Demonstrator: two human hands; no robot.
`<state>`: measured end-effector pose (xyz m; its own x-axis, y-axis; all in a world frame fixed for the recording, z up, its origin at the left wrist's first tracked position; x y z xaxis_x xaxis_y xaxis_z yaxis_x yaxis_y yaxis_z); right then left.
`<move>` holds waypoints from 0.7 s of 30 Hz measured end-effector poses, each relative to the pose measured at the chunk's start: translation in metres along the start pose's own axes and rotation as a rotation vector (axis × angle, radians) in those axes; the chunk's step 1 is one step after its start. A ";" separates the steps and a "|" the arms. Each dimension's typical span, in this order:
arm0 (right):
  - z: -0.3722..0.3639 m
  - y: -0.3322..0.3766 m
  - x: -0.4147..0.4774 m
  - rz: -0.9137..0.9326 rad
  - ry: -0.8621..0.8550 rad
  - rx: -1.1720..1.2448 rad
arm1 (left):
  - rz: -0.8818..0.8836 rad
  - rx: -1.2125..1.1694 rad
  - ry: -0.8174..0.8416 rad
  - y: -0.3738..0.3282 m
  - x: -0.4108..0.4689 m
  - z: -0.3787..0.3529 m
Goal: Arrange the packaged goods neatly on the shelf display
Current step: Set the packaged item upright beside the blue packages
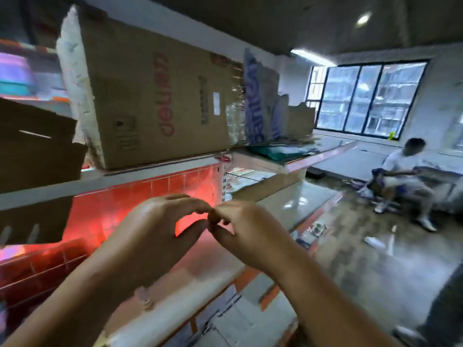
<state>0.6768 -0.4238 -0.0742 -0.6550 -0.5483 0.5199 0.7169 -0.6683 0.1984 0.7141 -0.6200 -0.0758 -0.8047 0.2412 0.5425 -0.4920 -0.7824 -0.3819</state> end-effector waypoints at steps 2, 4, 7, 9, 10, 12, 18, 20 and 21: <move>0.041 -0.037 -0.016 -0.048 -0.052 -0.060 | -0.092 -0.044 0.004 -0.041 0.035 -0.012; 0.079 -0.078 -0.035 -0.088 -0.093 -0.103 | -0.163 -0.059 -0.002 -0.084 0.073 -0.038; 0.129 -0.140 -0.060 -0.141 -0.116 -0.164 | -0.226 -0.077 -0.040 -0.124 0.125 -0.075; 0.156 -0.181 -0.073 -0.184 -0.105 -0.227 | -0.235 -0.058 -0.050 -0.151 0.161 -0.101; 0.168 -0.201 -0.080 -0.205 -0.102 -0.248 | -0.227 -0.046 -0.050 -0.161 0.178 -0.113; 0.191 -0.234 -0.090 -0.258 -0.094 -0.261 | -0.209 -0.028 -0.024 -0.176 0.211 -0.139; 0.226 -0.321 -0.095 -0.365 -0.076 -0.277 | -0.182 0.047 0.077 -0.196 0.290 -0.213; 0.228 -0.349 -0.090 -0.365 -0.060 -0.279 | -0.194 0.062 0.090 -0.200 0.311 -0.233; 0.228 -0.360 -0.086 -0.366 -0.054 -0.282 | -0.193 0.068 0.098 -0.201 0.321 -0.241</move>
<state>0.5294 -0.0213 -0.0011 -0.8339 -0.2288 0.5022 0.3431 -0.9277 0.1471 0.4747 -0.2474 -0.0052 -0.7281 0.4418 0.5242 -0.6188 -0.7526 -0.2251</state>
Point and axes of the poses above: each hand's wrist, its own x-axis towards the middle knuckle, its own z-axis out of the back of the hand, y = z × x, the point moved 1 cm from there along x, towards the middle knuckle, and after that the axes turned 4 degrees about -x, right-handed, at the moved point
